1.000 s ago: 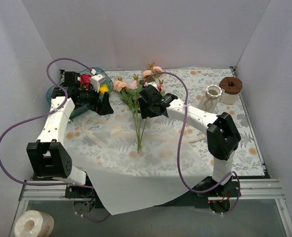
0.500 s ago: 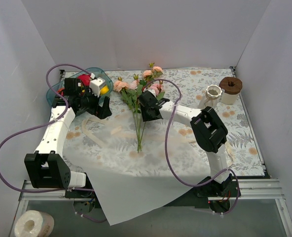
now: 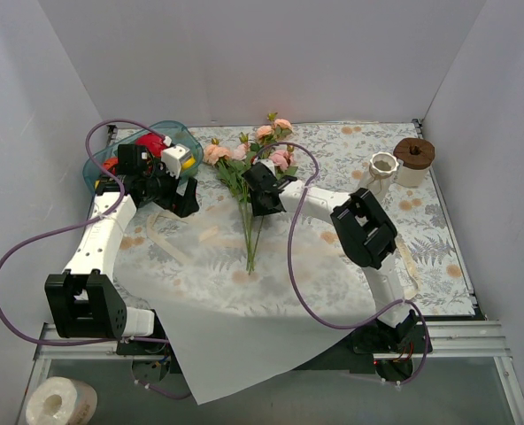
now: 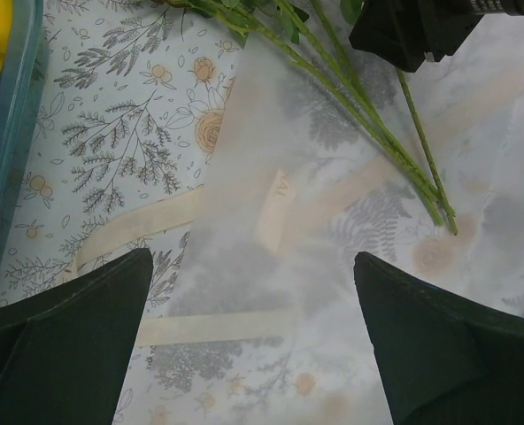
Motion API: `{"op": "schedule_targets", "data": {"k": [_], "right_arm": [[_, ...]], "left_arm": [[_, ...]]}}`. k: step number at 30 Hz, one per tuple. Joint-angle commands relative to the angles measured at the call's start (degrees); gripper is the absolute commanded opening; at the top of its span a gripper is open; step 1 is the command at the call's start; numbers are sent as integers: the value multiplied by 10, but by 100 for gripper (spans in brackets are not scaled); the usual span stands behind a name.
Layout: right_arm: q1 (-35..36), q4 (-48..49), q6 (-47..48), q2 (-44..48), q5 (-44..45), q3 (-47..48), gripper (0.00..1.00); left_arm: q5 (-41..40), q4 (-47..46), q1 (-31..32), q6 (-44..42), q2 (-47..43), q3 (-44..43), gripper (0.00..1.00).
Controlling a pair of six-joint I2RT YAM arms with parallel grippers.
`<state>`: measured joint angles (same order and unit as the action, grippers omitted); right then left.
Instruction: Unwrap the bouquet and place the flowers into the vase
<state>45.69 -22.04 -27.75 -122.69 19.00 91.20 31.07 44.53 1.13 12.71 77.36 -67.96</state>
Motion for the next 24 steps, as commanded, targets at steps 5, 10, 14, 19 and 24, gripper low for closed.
{"op": "schedule_targets", "data": {"k": [5, 10, 14, 19, 24], "right_arm": [[-18, -5, -3, -34, 34, 50, 45], [-32, -22, 4, -54, 36, 85, 50], [-36, -52, 12, -66, 46, 111, 27], [-37, -37, 6, 9, 59, 58, 1], [-34, -13, 16, 121, 78, 2, 1]], "left_arm": [[-19, 6, -1, -11, -12, -16, 96], [-35, 28, -1, -27, -12, -30, 95], [-29, 24, -1, -27, -24, -30, 96], [-30, 28, -1, -28, -19, -41, 96], [-30, 26, -1, -29, -20, -46, 96]]}}
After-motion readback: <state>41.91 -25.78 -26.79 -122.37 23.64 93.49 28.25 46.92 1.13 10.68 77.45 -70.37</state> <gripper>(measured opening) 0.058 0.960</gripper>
